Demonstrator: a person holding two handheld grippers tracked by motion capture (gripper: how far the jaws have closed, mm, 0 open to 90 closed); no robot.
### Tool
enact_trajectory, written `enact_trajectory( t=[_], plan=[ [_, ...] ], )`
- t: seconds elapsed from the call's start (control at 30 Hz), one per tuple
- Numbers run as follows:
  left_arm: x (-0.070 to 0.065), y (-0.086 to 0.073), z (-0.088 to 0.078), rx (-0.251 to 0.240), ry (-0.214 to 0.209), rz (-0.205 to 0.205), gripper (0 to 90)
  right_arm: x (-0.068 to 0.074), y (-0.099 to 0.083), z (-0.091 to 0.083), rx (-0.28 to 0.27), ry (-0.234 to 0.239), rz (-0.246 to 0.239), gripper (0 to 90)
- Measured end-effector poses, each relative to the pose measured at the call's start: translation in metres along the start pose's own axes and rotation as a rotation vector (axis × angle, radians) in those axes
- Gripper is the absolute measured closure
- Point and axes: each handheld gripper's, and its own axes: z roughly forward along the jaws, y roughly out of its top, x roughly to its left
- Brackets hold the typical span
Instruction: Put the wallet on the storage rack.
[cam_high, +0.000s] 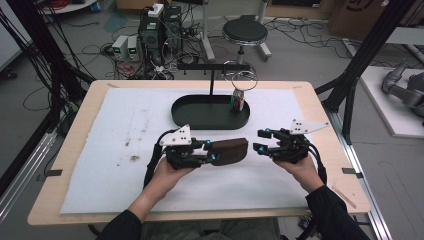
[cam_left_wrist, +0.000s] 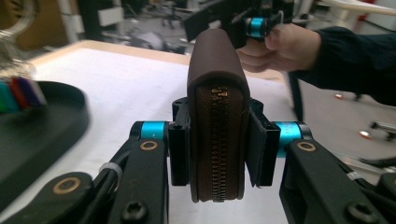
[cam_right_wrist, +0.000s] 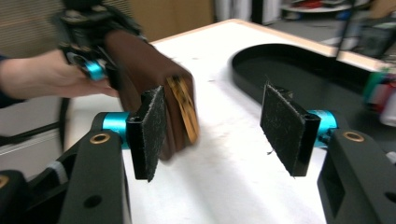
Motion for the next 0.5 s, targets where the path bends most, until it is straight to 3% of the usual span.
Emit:
enact_trajectory(
  t=[0.27, 0.5],
  plan=[
    [0.014, 0.01, -0.013, -0.016, 0.142, 0.007, 66.3, -0.005, -0.005, -0.006, 0.016, -0.128, -0.006, 40.3],
    [0.027, 0.017, -0.02, -0.039, 0.239, -0.004, 66.3, -0.009, -0.007, -0.009, 0.047, -0.255, 0.0, 41.4]
  ],
)
